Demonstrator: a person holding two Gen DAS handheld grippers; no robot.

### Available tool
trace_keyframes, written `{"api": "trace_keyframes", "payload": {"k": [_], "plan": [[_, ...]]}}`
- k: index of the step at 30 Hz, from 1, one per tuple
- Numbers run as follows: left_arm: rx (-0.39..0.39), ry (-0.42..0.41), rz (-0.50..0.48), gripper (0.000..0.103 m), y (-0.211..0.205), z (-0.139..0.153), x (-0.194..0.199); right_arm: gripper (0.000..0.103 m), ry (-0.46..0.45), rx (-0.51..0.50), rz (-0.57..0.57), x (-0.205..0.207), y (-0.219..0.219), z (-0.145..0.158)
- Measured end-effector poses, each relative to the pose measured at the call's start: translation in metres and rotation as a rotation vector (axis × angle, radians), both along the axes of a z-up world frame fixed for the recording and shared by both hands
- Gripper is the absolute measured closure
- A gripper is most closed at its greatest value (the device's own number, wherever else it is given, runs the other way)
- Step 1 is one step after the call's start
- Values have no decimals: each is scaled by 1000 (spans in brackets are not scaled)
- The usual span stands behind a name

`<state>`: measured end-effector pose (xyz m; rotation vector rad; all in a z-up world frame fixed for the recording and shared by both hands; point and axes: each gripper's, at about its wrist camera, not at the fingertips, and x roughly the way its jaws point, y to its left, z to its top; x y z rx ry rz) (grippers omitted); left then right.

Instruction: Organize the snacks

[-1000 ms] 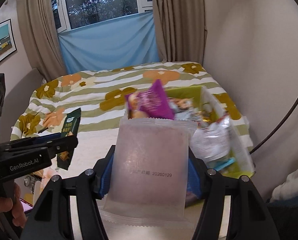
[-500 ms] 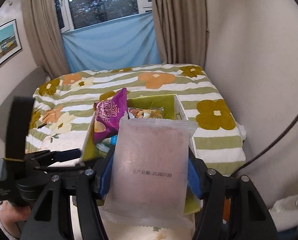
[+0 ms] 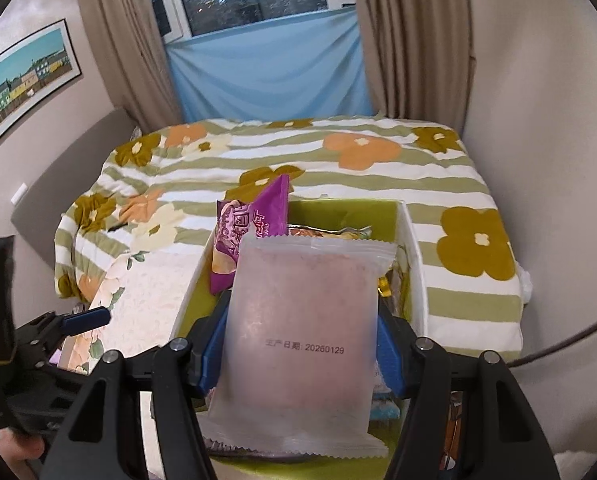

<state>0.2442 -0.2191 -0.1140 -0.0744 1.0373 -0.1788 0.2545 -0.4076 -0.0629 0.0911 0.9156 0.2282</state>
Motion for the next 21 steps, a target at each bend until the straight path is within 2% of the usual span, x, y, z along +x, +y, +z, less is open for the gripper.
{"api": "trace_keyframes", "payload": {"k": [1, 3, 4, 5, 13, 21], "plan": [[4, 5, 9, 1, 1, -1, -1, 43, 14, 4, 9, 6, 1, -3], [12, 12, 24, 1, 3, -3, -3, 30, 22, 13, 13, 11, 1, -7], [17, 14, 29, 1, 4, -5, -5, 15, 20, 15, 9, 12, 0, -8], [23, 13, 32, 1, 4, -6, -7, 7, 19, 18, 3, 12, -3, -9], [56, -2, 36, 1, 10, -8, -24, 6, 55, 35, -42, -17, -14, -27], [52, -46, 16, 1, 20, 8, -38, 6, 25, 20, -56, -38, -7, -13]]}}
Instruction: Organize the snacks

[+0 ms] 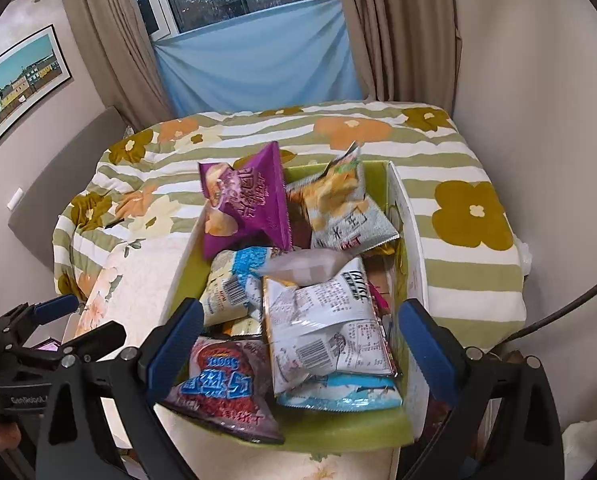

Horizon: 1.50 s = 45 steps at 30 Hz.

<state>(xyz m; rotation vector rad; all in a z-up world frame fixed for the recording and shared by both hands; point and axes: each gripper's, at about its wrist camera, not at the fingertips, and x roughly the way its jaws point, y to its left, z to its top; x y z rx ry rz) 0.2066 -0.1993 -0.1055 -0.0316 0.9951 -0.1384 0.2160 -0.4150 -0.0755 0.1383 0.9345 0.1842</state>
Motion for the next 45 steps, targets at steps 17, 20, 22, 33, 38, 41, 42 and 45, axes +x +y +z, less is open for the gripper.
{"api": "trace_keyframes", "payload": {"k": [17, 20, 22, 33, 38, 41, 42, 45], "plan": [[70, -256, 23, 1, 85, 99, -96, 6, -192, -76, -59, -92, 70, 90], [72, -308, 40, 1, 104, 114, -119, 6, -219, -96, -58, -108, 85, 101], [71, -344, 46, 0, 116, 123, -134, 6, -226, -117, -65, -119, 96, 104], [87, -403, 53, 0, 145, 129, -180, 6, -256, -137, -95, -153, 123, 103], [85, -408, 52, 0, 148, 127, -184, 6, -268, -143, -111, -159, 126, 106], [73, -405, 52, 0, 148, 126, -183, 6, -274, -145, -116, -164, 126, 107], [72, -405, 52, 0, 148, 126, -183, 6, -276, -146, -118, -164, 126, 107], [75, -407, 54, 0, 149, 126, -183, 6, -278, -148, -121, -165, 126, 107]]}}
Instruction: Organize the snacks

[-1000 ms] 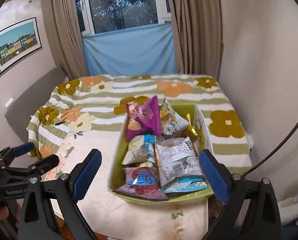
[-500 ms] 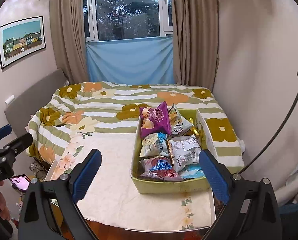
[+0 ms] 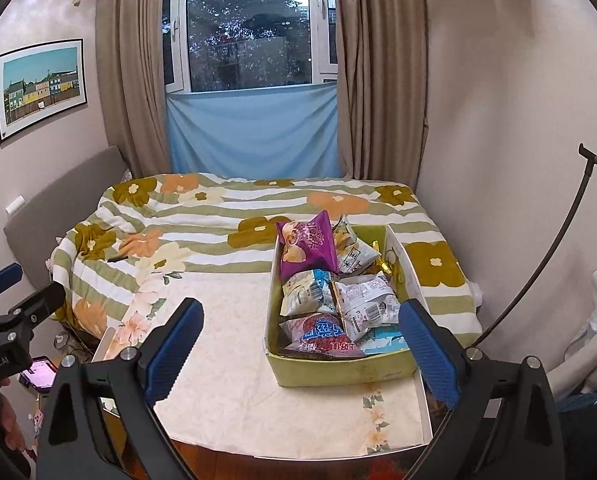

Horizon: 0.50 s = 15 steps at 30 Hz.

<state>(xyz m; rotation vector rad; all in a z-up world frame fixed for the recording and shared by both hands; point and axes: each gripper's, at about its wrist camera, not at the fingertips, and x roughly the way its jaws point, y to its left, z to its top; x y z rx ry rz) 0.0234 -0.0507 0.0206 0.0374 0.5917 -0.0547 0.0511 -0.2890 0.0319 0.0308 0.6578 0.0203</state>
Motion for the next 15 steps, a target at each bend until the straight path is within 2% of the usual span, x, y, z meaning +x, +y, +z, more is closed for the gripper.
{"api": "trace_keyframes", "payload": {"k": [15], "plan": [[-3, -11, 2, 0, -1, 3, 1, 6, 2, 3, 3, 2, 2, -1]]}}
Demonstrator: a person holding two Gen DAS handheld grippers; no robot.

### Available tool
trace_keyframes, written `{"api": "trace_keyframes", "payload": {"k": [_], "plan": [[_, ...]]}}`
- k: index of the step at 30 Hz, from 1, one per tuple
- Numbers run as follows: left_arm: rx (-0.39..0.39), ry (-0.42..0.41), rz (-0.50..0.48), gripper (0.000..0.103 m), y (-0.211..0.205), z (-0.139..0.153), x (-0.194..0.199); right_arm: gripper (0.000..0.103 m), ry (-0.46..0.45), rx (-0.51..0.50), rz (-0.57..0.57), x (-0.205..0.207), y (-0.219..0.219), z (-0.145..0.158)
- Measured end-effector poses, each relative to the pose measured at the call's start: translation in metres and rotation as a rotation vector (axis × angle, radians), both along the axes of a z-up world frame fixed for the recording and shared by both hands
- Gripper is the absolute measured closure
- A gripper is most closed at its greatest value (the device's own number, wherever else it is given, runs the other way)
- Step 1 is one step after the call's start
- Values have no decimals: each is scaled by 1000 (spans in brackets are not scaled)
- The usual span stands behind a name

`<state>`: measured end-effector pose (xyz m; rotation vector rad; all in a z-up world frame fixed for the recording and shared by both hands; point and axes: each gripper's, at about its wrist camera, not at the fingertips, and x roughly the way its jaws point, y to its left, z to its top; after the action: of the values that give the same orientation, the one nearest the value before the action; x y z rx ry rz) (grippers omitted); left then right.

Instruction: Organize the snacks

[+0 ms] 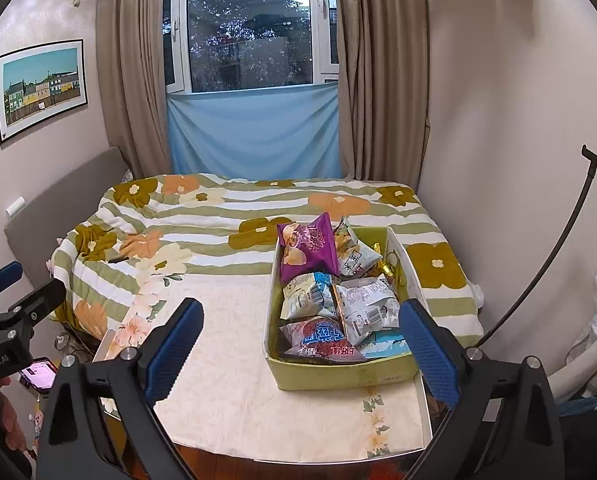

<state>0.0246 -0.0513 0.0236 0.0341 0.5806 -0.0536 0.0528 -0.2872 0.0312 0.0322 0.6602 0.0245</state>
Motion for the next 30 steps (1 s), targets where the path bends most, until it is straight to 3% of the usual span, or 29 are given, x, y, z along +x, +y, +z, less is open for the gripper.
{"api": "trace_keyframes", "payload": {"k": [30], "plan": [[5, 11, -6, 0, -7, -5, 10, 6, 7, 9, -13, 2, -1, -3]]}}
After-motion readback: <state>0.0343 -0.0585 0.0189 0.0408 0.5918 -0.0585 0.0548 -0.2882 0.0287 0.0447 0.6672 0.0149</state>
